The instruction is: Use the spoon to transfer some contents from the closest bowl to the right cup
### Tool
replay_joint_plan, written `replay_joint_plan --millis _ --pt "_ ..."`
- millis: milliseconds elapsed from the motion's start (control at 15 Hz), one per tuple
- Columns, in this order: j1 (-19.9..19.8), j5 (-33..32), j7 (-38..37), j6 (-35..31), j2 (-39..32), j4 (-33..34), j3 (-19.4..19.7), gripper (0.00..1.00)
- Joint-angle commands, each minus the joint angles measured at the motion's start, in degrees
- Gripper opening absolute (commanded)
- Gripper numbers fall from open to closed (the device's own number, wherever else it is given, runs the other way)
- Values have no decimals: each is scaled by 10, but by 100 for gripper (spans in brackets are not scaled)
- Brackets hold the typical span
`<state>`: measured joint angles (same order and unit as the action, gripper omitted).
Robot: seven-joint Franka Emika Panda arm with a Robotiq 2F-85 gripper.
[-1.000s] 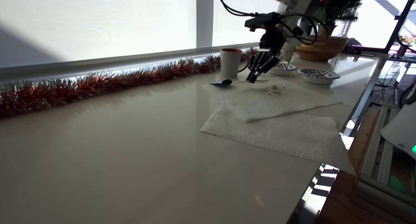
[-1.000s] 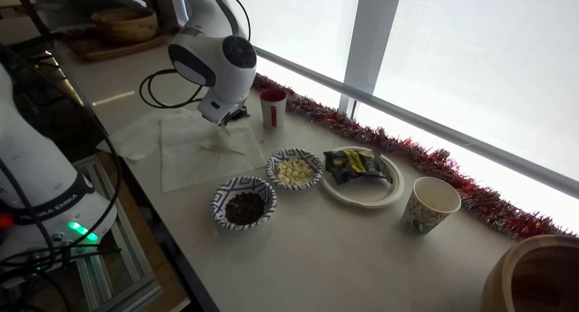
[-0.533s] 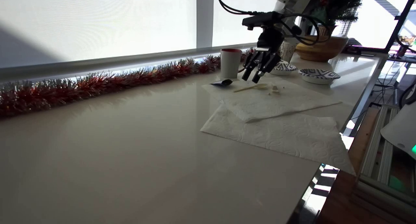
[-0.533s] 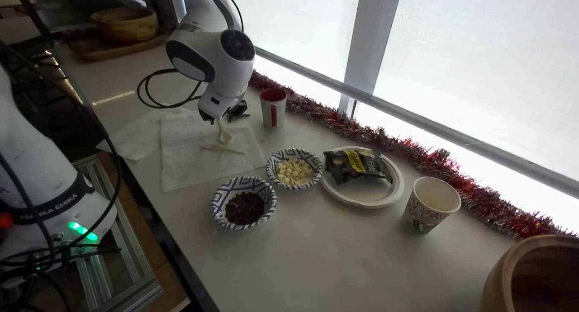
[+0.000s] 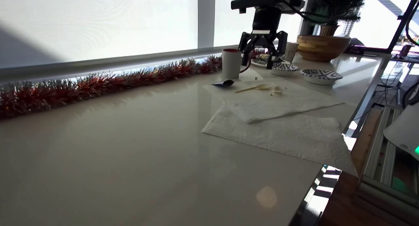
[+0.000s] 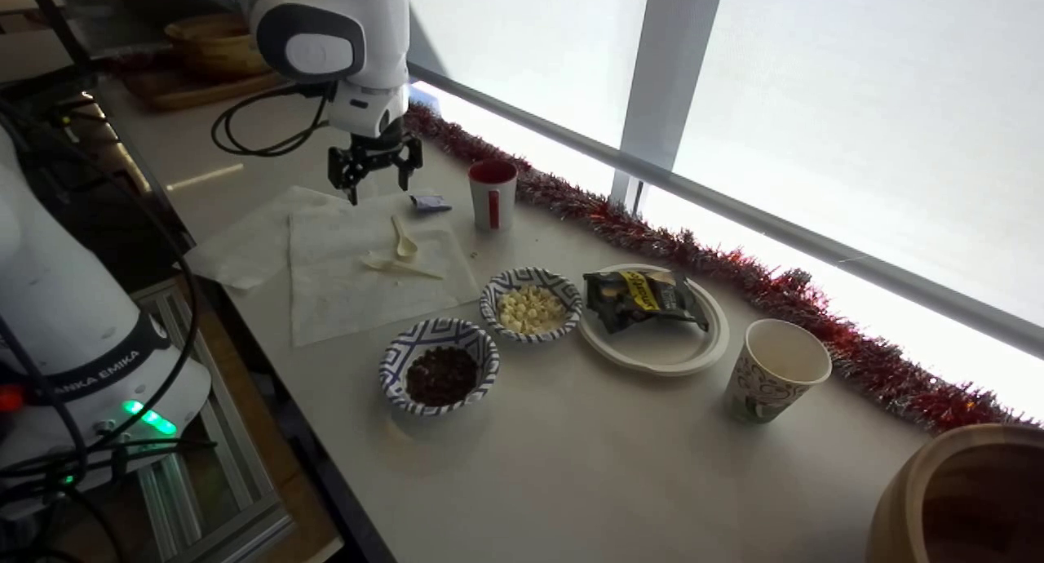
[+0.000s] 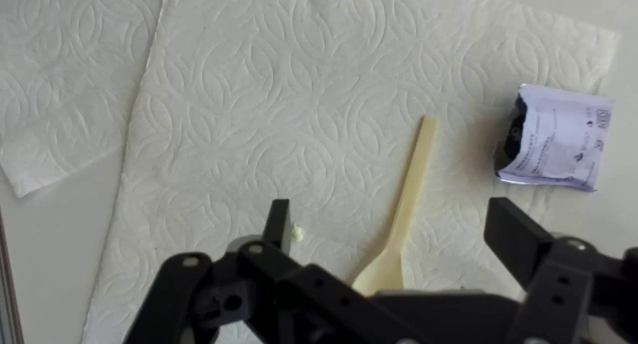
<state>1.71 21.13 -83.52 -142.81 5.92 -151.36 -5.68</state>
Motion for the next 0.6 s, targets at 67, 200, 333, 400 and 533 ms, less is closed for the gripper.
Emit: replay_joint_plan --millis 67,200,333,400,533 --pt "-56 -206 -197 70 71 20 -112 100" --pt "-31 -295 -256 115 79 54 -105 100" --pt "-28 -373 -294 154 82 80 -117 100" --pt "-28 -412 -309 166 78 90 -120 100" --pt "-27 -484 -314 189 59 105 -121 100"
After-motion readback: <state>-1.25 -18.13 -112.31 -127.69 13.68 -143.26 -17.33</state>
